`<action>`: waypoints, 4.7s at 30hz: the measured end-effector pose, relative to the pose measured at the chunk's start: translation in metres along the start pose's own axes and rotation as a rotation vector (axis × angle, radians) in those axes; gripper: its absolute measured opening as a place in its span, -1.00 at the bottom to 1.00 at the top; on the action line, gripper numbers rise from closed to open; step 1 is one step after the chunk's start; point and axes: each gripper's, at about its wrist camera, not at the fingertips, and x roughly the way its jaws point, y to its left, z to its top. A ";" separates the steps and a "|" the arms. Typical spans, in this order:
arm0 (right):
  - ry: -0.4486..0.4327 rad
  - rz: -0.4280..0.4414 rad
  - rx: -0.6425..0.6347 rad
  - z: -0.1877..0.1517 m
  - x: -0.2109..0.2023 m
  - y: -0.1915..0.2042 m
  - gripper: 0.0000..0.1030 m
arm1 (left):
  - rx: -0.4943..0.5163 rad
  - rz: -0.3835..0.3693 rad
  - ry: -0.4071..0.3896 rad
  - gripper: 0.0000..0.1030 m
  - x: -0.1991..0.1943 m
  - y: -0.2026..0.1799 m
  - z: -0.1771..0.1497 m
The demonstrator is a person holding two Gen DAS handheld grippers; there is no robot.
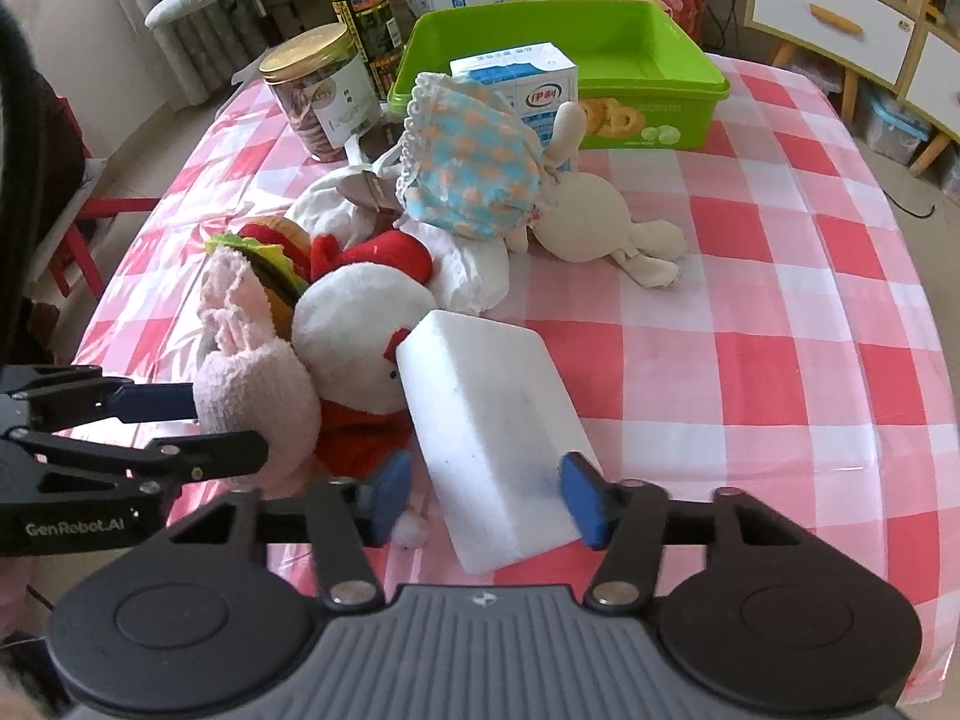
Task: Organize soft objects
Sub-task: 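Grasp the pink fuzzy sock with the left gripper while the right grasps the white foam block, then carry sock and foam block into the green bin and open both grippers, then withdraw both grippers from the bin back to the toy pile, then grasp the plush hamburger with the left gripper while the right grasps the snowman plush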
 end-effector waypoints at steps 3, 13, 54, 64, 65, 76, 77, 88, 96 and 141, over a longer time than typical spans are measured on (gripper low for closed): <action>-0.009 0.007 0.004 0.000 -0.002 -0.002 -0.69 | -0.008 -0.008 -0.007 -0.03 -0.003 0.002 0.001; -0.079 0.042 0.083 0.006 -0.024 -0.020 -0.85 | -0.025 -0.056 -0.062 -0.07 -0.023 0.002 0.004; -0.482 0.198 0.384 0.201 0.052 -0.136 -0.85 | -0.133 0.049 -0.382 -0.08 0.064 0.022 0.196; -0.269 0.040 0.384 0.196 0.071 -0.130 -0.86 | -0.095 0.093 -0.292 -0.07 0.099 0.027 0.195; -0.263 0.037 0.385 0.195 0.070 -0.130 -0.86 | -0.095 0.095 -0.282 -0.07 0.100 0.026 0.196; -0.237 0.093 0.408 0.184 0.065 -0.131 -0.89 | -0.069 0.083 -0.319 0.12 0.094 0.027 0.193; -0.244 0.102 0.403 0.184 0.062 -0.131 -0.85 | -0.069 0.090 -0.332 0.25 0.090 0.027 0.192; -0.288 0.077 0.425 0.163 0.013 -0.129 -0.30 | -0.072 0.084 -0.341 0.55 0.046 0.020 0.170; -0.289 0.080 0.437 0.134 -0.023 -0.124 -0.07 | -0.076 0.092 -0.340 0.73 0.005 0.010 0.144; 0.080 0.212 0.435 0.044 0.027 -0.018 0.25 | -0.233 0.007 -0.100 0.29 0.017 0.051 0.032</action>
